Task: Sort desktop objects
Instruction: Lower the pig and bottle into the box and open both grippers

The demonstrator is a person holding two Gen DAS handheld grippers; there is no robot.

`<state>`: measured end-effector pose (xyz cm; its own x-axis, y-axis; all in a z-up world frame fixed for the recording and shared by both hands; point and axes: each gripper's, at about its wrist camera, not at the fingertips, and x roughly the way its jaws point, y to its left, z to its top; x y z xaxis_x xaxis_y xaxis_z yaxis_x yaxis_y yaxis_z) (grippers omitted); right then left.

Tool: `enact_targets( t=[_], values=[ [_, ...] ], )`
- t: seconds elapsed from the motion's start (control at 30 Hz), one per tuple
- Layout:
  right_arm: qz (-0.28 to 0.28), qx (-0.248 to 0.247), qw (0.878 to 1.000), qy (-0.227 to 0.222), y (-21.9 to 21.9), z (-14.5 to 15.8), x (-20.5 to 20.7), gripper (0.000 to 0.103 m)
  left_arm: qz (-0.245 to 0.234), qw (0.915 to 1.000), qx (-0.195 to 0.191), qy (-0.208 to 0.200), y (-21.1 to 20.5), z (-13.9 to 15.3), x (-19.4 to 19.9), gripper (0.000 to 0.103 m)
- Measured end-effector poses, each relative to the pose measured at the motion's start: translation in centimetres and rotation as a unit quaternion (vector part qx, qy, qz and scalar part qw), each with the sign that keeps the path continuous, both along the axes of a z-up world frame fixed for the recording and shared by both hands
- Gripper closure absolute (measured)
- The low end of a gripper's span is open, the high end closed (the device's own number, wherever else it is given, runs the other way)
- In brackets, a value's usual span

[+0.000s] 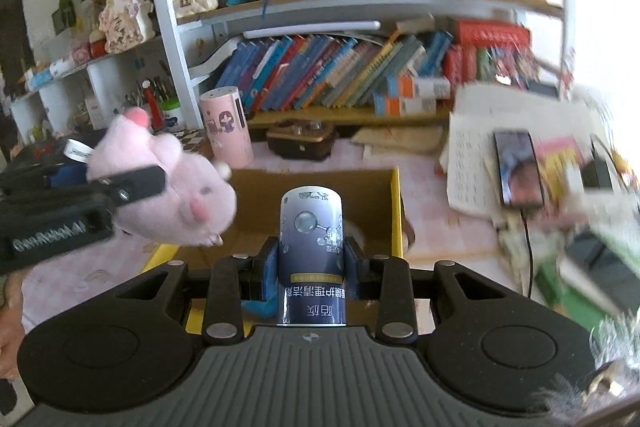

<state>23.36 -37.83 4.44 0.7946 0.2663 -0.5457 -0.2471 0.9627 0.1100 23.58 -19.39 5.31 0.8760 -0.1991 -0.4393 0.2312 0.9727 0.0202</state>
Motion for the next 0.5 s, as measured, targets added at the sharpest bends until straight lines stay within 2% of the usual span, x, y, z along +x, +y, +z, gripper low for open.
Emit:
enact_targets(
  t=[0.1, 0.17, 0.2, 0.27, 0.33, 0.5],
  values=[
    [0.032, -0.032, 0.999, 0.017, 0.8, -1.4, 3.3, 0.072, -0.008, 0.9990, 0.001, 0.044, -0.4, -2.2, 2.9, 0.047],
    [0.061, -0.071, 0.995, 0.034, 1.6, -3.0, 5.2, 0.072, -0.022, 0.9975, 0.019, 0.064, -0.9, -3.6, 4.3, 0.048],
    [0.078, -0.093, 0.991, 0.047, 2.1, -3.9, 6.2, 0.072, -0.031, 0.9964, 0.033, 0.072, -1.4, -4.2, 4.8, 0.050],
    [0.104, -0.125, 0.984, 0.073, 2.7, -5.4, 8.0, 0.072, -0.047, 0.9936, 0.057, 0.086, -2.1, -5.3, 5.6, 0.062],
    [0.125, -0.148, 0.977, 0.094, 3.2, -6.7, 9.0, 0.072, -0.046, 0.9914, 0.076, 0.096, -2.5, -6.0, 6.3, 0.065],
    [0.177, -0.196, 0.953, 0.147, 4.3, -9.1, 11.1, 0.072, -0.042, 0.9836, 0.091, 0.150, -2.8, -7.5, 8.7, 0.068]
  ],
)
